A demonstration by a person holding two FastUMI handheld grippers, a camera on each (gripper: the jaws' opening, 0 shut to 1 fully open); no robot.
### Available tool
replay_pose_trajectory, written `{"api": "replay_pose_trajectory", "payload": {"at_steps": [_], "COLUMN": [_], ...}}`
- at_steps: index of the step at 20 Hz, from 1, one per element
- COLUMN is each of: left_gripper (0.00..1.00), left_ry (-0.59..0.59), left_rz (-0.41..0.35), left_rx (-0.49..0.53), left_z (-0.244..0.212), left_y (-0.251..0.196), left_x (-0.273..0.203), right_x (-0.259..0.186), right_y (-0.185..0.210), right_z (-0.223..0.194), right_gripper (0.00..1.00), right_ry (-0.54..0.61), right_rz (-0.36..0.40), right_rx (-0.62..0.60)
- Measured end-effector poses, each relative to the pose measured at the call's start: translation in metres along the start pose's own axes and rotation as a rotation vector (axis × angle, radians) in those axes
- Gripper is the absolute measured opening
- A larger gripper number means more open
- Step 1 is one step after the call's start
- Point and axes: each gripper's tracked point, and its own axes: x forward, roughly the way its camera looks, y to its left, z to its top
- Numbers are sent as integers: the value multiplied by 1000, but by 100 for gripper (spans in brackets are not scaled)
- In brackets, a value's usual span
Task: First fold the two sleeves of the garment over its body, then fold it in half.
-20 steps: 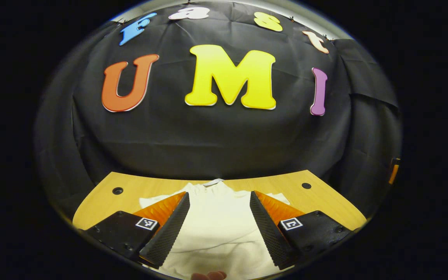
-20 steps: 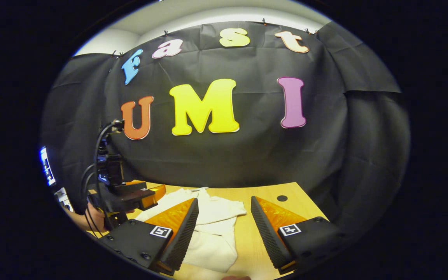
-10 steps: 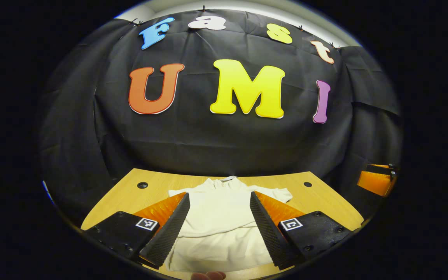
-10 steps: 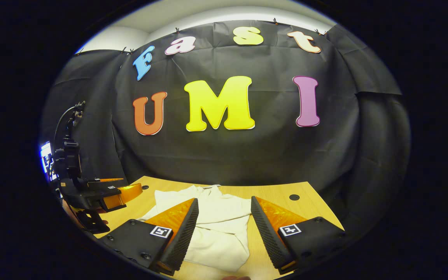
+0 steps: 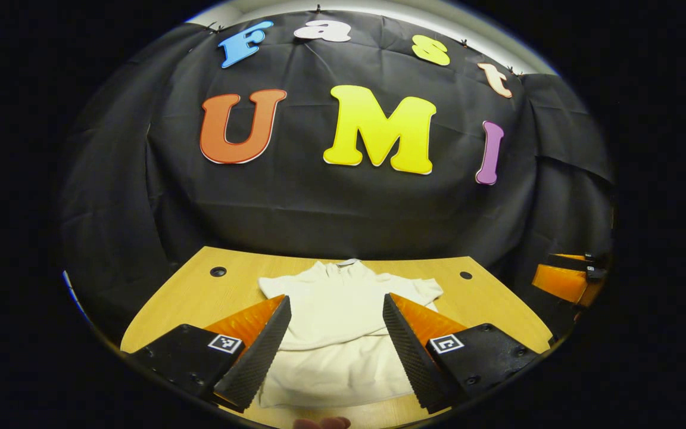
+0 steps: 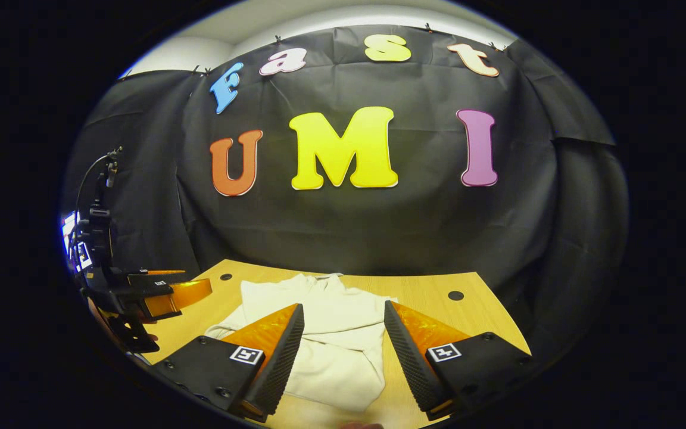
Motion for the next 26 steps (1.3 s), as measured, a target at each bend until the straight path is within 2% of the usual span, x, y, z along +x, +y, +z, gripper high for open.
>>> {"api": "replay_pose_trajectory", "payload": {"at_steps": [5,8,11,13,16,19,20,22,23,24,26], "left_gripper": [99,100,99,99,99,99,99,99,99,99,98], "left_ry": [128,289,433,483,578,625,633,643,637,644,661], "left_rz": [-30,-97,-78,-68,-45,-48,-49,-52,-56,-63,-56], "left_rx": [47,60,66,27,-88,-176,-196,-226,-228,-235,-238], "left_z": [-50,-104,-151,-172,-201,-205,-222,-214,-211,-211,-212], "left_y": [25,39,66,81,97,95,93,90,90,87,85], "left_x": [-12,-24,-40,-45,-46,-44,-42,-35,-34,-31,-27], "right_x": [0,-6,-11,-14,-7,3,9,18,21,24,30], "right_y": [-23,-40,-57,-64,-62,-59,-58,-53,-49,-45,-39], "right_z": [-46,-91,-135,-157,-193,-222,-231,-250,-258,-264,-274], "right_gripper": [84,84,86,86,86,84,88,90,86,91,94], "right_ry": [127,239,346,404,508,581,605,655,674,691,719], "right_rz": [-3,-3,-15,-27,-45,-48,-59,-74,-75,-83,-98], "right_rx": [14,25,19,46,75,100,103,107,117,129,132]}}
